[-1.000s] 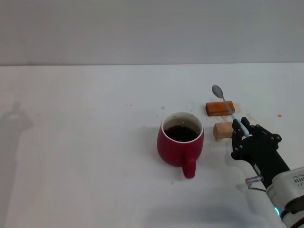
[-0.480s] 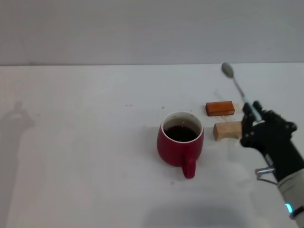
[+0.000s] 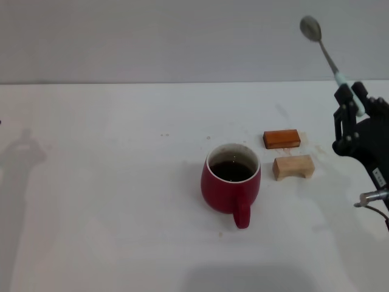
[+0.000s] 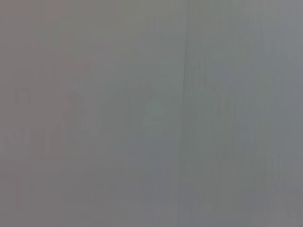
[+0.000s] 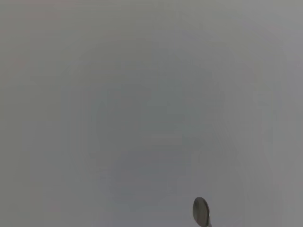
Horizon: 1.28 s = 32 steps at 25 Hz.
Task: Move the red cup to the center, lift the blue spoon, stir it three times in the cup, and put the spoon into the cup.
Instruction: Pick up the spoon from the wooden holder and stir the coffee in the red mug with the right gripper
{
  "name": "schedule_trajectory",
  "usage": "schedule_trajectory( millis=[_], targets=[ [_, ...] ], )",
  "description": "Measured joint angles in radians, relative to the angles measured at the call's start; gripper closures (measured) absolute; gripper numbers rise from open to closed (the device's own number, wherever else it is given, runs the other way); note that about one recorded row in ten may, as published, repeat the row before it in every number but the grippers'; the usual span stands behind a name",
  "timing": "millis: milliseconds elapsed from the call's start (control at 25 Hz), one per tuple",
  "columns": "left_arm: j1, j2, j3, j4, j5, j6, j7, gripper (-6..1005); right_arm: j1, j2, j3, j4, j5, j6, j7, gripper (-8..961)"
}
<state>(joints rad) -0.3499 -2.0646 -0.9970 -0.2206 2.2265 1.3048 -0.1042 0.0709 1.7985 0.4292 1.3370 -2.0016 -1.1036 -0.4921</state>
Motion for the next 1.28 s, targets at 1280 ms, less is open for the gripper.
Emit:
schedule_trajectory(
  millis=[1280],
  targets=[
    [-0.041, 0.0, 0.0, 0.015, -0.001, -0.039, 0.005, 950, -0.384, 0.196, 0.646, 0.571, -0.232, 1.269, -0.398, 818]
  ],
)
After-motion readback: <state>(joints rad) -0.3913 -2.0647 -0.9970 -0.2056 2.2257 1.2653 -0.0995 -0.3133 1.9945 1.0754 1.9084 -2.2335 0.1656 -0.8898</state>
